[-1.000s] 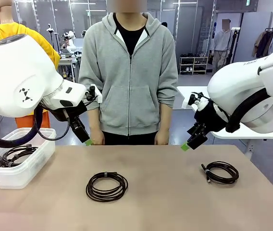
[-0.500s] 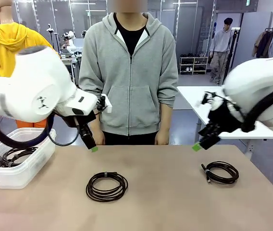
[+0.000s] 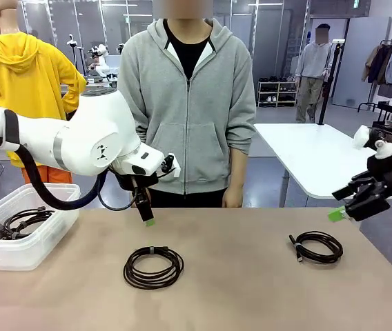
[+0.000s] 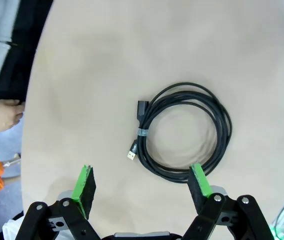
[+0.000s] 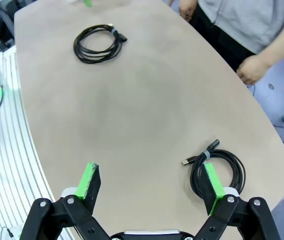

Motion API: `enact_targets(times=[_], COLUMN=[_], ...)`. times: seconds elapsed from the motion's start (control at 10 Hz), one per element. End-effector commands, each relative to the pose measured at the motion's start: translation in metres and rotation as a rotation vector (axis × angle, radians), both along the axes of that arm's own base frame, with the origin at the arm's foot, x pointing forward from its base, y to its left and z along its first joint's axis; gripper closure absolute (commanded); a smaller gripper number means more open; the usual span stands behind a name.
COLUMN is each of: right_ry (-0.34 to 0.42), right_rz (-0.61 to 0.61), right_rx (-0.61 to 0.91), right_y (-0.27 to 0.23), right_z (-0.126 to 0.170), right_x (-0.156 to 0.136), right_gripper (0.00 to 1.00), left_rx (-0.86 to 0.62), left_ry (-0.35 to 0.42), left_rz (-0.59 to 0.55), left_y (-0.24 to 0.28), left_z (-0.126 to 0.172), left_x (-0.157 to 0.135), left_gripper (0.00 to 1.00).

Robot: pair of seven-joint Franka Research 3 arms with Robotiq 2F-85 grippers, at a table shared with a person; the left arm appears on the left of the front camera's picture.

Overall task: Organize and store the cables.
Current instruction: Place the USB Extension Cable into the Organizing box.

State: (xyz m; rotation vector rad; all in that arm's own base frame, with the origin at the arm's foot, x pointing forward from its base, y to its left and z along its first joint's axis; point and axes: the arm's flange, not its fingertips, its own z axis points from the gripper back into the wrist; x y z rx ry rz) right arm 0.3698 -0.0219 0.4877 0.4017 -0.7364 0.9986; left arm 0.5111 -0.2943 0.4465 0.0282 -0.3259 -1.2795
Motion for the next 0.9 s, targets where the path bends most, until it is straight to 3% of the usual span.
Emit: enact_targets(times=[0.0, 0.2, 0.4, 0.6, 0.8], right_ry=[0.003, 0.003, 0.003, 0.003, 0.003], right_rz=[-0.024, -0.024, -0.024, -0.024, -0.024], right_rx=[-0.010, -0.010, -0.010, -0.010, -0.010], right_y=[0.004, 0.004, 0.004, 0.004, 0.004], right_z=[0.001, 0.001, 0.001, 0.001, 0.001], right_x=[0.003, 0.003, 0.003, 0.003, 0.003], right_gripper=[0.00, 0.00, 0.00, 0.00, 0.00], left_rx=[0.079, 0.155, 0.187, 0.186, 0.199], left_ry=[0.004, 0.038, 0.038, 0.034, 0.068], left_rz=[-0.050, -0.094, -0.247, -0.400, -0.357], left_y=[-0.007, -0.015, -0.021, -0.023, -0.020], left_z=[0.008, -0.002, -0.019, -0.031, -0.040], left_x=[0.011, 0.026, 0.044, 0.043, 0.048], left_gripper=[0.06, 0.06, 0.06, 0.06, 0.06])
